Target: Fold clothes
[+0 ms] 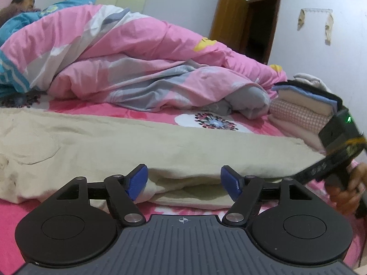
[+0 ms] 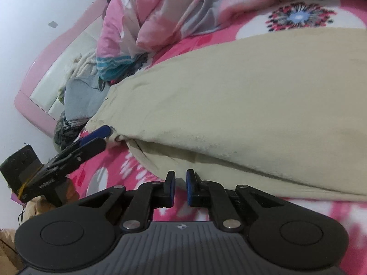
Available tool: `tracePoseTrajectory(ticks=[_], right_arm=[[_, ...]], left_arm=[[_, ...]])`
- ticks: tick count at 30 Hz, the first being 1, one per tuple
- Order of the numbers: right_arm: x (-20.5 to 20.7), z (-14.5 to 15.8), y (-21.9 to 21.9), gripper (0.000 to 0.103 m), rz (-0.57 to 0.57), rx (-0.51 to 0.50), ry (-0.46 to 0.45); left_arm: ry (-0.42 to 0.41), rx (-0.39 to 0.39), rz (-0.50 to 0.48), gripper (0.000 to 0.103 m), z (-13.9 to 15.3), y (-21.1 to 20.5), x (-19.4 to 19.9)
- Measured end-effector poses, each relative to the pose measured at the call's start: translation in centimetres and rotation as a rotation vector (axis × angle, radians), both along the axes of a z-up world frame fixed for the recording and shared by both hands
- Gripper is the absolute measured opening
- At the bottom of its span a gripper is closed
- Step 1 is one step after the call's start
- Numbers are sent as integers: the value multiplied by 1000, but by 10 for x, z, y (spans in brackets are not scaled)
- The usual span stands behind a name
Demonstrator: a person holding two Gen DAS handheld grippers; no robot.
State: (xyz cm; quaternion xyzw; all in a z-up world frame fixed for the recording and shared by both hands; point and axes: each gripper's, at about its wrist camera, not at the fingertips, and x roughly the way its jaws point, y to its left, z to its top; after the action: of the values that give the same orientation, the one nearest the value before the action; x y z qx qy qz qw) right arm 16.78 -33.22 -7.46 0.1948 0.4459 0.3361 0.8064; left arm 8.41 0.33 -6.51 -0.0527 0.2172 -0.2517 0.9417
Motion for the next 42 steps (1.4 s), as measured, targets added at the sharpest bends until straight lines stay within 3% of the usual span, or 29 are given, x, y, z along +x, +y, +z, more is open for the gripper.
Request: tracePoseTrajectory(ticks=[4,9,15,22,25,28,30,35,42], right_arm=[[8,1,-23,11,-101,-9,-14],[-14,-6,-31,10,-56,-23,-2],[-7,12,-71,13,-194,-37,-19],[-18,10,-90,12,-134,-82,28],[-23,23,-100,13,-182,-110,-16],[-23,30,-116,14,-279,-84,-54],[-24,29,-126,24,-334,-39,-55],[-42,27,-150,31,-424,15,-44],[-78,24,-194,35,-597,120,-24]], left_arm=[[-41,35,-2,75,5,-7,-8],[-118,94,-37,82,10,-21,-17],[-120,130,-139,84,8,-60,-4],[-100,215,-208,84,-6,-100,8],[-99,236,-236,84,-8,-108,5],[-101,253,-266,84,-8,-118,3],[-105,269,-293,84,-8,-126,2],[-141,347,-341,84,-13,-147,-4],[-120,371,-312,77,-16,-152,1]])
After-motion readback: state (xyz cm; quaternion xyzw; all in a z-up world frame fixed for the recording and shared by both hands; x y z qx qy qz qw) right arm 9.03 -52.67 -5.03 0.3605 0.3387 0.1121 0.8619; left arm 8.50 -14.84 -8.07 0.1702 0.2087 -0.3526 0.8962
